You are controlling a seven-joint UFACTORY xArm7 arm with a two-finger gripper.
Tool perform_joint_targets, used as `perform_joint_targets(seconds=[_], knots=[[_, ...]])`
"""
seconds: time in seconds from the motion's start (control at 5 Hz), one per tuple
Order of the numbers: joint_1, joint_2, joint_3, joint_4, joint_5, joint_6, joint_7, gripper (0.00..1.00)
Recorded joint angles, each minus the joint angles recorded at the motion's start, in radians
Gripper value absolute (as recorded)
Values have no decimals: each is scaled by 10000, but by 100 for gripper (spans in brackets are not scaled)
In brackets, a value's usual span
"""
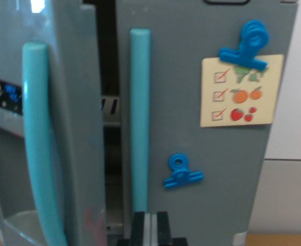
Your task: Close fridge door
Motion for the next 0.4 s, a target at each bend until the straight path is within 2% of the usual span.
perform_joint_targets(seconds=[0.2, 0.4], knots=[[0, 0, 0, 0, 0, 0, 0, 100], [0, 253, 235, 6, 0, 0, 0, 100]])
